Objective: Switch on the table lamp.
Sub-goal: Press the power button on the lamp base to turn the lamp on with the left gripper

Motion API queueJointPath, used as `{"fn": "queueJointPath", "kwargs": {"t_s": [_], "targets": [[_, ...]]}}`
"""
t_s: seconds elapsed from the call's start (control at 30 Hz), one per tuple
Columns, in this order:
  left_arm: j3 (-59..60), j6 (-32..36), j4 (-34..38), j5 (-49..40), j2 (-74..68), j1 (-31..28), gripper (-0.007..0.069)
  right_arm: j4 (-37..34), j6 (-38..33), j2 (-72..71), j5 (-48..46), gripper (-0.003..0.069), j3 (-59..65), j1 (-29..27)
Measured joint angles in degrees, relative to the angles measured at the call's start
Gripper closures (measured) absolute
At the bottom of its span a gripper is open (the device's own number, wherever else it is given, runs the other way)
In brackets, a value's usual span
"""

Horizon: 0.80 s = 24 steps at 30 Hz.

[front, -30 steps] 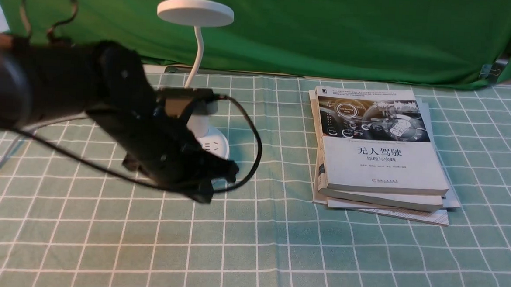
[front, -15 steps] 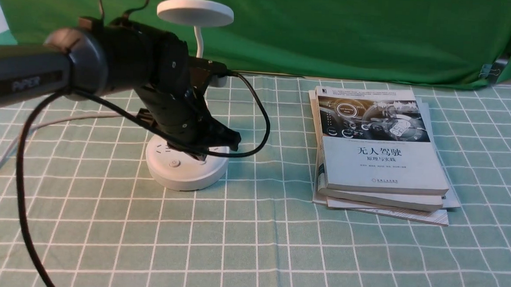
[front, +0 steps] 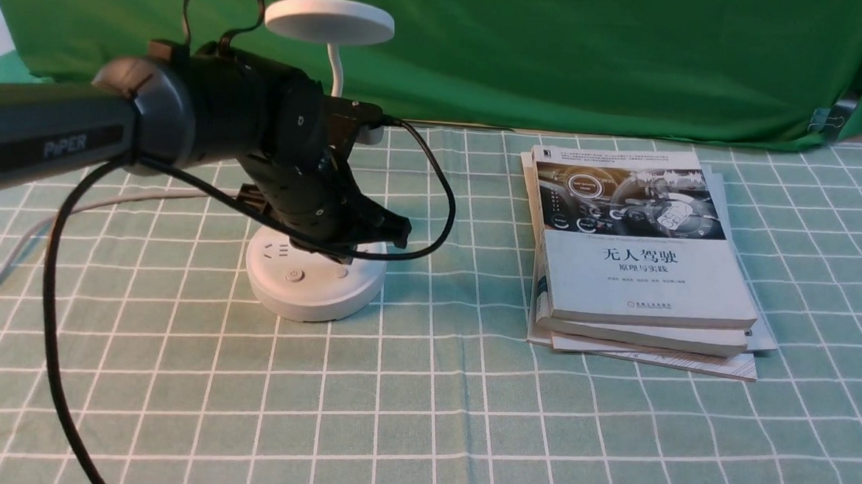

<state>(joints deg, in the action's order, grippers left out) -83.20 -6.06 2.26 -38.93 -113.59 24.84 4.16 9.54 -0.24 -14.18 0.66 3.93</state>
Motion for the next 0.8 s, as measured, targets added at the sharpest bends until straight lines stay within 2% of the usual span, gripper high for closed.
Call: {"fn": "queueJointPath", "kwargs": {"t_s": [0.43, 0.57, 0.7, 0.8], "targets": [[-1.17, -0.27, 0.03, -2.00, -2.37, 0.00, 0.0603, 0.00, 0.00, 0.00, 0.00, 0.0418, 0.00, 0.00], [0.19, 0.03, 2.42, -5.73, 0.50, 0.00, 0.0603, 0.00, 0.00, 0.00, -0.01, 0.0418, 0.00, 0.00], [5.06, 2.31, 5.83, -11.31, 7.50, 0.00, 0.0603, 0.00, 0.00, 0.00, -0.01, 0.0418, 0.00, 0.00], [14.25, 4.35, 9.19, -11.85, 15.45, 0.00, 0.0603, 0.00, 0.00, 0.00, -0.01, 0.0418, 0.00, 0.00]]}}
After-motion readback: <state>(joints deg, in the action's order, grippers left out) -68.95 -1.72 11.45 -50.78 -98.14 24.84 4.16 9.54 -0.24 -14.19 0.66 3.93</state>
